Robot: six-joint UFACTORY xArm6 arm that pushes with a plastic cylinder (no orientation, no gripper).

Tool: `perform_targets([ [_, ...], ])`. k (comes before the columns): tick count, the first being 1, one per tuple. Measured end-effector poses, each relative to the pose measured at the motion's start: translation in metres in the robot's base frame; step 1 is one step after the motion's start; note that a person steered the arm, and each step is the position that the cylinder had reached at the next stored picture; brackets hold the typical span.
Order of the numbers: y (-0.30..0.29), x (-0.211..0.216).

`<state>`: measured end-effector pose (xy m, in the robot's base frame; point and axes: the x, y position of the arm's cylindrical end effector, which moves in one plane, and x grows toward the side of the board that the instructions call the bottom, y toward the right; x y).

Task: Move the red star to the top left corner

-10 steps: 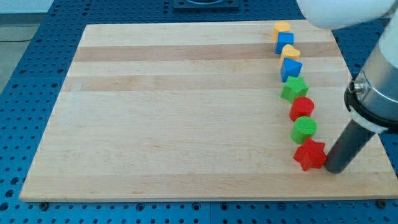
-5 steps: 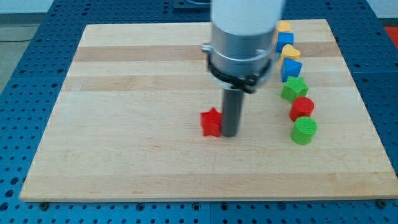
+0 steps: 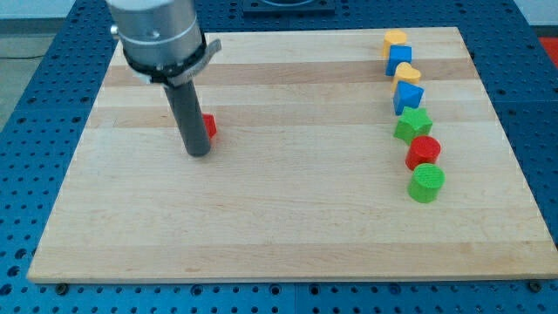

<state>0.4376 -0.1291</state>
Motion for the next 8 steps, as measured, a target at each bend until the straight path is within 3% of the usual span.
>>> perform_targets([
  [2,-0.012,-0.086],
  [6,0.004,-0.153],
  [8,-0.032,-0.168],
])
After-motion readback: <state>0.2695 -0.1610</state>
